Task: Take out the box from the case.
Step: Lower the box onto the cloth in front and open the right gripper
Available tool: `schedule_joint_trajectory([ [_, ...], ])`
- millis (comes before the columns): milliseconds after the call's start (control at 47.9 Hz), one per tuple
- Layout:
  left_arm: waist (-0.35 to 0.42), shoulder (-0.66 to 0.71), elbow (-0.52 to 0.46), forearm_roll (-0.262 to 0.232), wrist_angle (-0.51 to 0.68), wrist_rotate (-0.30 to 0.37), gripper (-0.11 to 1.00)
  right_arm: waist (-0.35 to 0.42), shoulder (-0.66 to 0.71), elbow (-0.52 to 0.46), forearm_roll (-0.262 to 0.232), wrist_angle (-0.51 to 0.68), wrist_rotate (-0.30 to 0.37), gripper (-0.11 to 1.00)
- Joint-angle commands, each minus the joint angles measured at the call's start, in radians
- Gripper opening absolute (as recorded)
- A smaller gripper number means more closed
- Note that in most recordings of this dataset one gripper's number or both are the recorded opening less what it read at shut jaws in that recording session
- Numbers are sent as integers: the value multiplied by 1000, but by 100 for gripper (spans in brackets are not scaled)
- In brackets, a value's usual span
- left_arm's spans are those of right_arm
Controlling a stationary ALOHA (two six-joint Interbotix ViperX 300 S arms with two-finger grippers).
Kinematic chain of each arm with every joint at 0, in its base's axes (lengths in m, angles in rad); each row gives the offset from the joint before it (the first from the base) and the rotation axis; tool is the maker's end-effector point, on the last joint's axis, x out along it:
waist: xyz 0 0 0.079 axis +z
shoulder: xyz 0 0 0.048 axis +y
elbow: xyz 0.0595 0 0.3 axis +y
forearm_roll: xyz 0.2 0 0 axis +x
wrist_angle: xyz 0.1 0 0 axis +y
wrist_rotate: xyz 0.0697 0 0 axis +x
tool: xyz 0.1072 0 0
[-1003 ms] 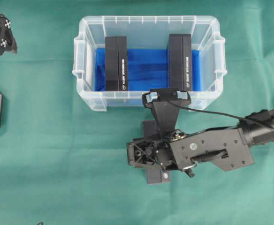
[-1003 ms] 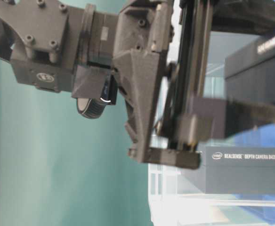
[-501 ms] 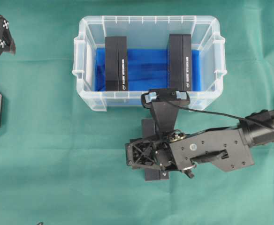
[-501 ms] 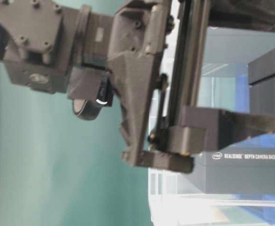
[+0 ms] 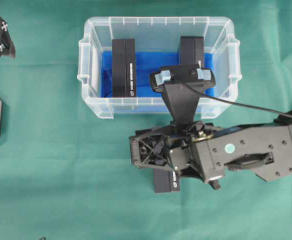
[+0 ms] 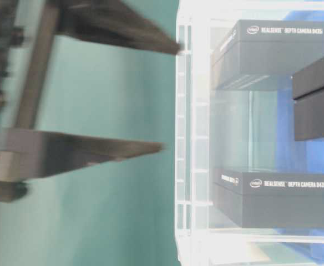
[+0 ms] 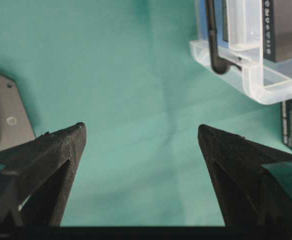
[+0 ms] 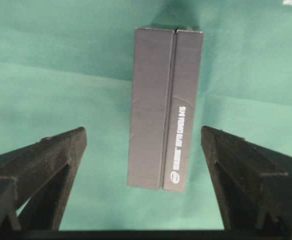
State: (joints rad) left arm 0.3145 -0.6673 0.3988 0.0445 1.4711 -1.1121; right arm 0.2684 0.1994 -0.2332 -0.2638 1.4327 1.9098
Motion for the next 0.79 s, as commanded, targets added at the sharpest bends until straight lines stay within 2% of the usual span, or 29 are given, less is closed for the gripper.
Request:
schedule_joint_trajectory([
  [0,0,-3,-11,3,-3,2,94,-11,-35,-41,-2,11,-6,93],
  [397,0,-9,-11,-2,-5,-2,94,-20,-48,-44,72,8,-48,92],
  [522,-2,-9,-9,-3,-5,-3,94,-17,-71,-38,75,15,-61,92],
  [648,-2,-12,-9,-5,-3,-6,94,-5,-107,2,87,28,-66,92],
  [773,-2,-15,-8,-6,-3,-9,94,15,-175,86,115,29,-63,92],
])
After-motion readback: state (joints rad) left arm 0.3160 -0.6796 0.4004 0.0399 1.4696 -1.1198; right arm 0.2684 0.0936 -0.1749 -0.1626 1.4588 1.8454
